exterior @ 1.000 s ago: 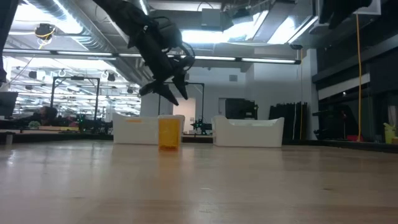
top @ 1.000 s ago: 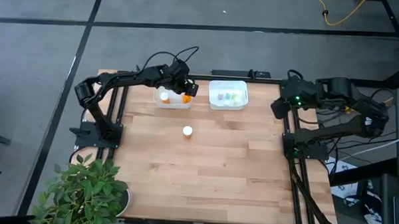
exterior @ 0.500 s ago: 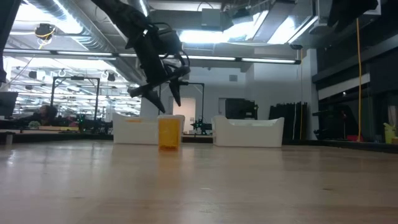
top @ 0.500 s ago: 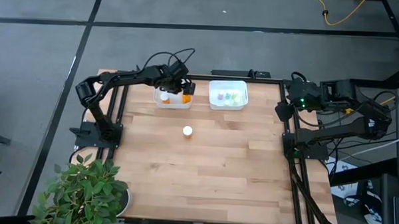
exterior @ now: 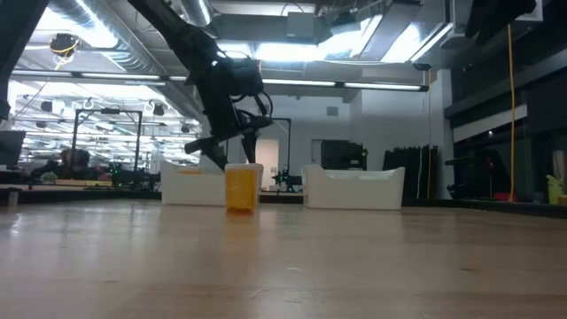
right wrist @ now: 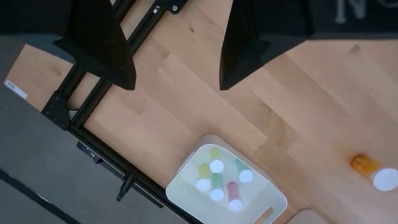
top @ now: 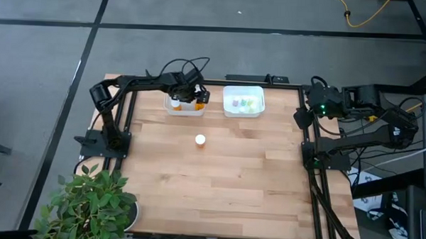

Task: Pick and place medicine bottles into bin by pill shape (circle, oval)
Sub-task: Put the orange pill bottle into the left white bin

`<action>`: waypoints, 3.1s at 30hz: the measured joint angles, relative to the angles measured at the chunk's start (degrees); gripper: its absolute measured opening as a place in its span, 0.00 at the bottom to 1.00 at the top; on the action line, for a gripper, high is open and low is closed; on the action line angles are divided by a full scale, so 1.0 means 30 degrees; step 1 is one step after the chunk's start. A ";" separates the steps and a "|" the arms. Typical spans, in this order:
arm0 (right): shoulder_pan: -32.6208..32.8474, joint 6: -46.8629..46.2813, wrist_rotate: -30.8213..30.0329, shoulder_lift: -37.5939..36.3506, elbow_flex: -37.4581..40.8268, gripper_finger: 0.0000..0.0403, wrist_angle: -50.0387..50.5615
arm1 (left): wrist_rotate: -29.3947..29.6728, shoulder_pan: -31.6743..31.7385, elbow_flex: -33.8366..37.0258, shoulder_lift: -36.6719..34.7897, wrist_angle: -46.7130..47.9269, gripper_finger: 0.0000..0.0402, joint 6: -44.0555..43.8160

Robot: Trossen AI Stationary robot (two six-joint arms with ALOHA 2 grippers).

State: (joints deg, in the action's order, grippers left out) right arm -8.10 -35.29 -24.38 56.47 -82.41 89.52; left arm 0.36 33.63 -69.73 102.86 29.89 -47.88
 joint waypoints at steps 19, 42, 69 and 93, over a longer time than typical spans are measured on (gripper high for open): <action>-0.0005 -0.0159 -0.0015 0.0007 -0.0007 0.58 -0.0044 | 0.0662 -0.0087 0.0000 0.1440 -0.0201 0.58 0.0147; -0.0007 -0.0137 -0.0015 0.0015 -0.0007 0.58 -0.0707 | 0.3104 -0.0087 0.0000 0.1432 0.0781 0.46 0.1520; -0.0002 -0.0072 -0.0015 0.0015 -0.0009 0.58 -0.0772 | 1.2964 -0.4874 0.0000 -0.1766 -0.1039 0.41 0.4728; 0.0000 -0.0131 -0.0007 0.0007 -0.0015 0.58 -0.0758 | 1.3017 -1.1726 0.0005 -0.2935 -0.3654 0.41 0.9432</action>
State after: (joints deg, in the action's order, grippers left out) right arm -8.10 -35.68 -24.40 56.49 -82.46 87.24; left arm 39.42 -1.55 -69.72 94.05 18.93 -19.58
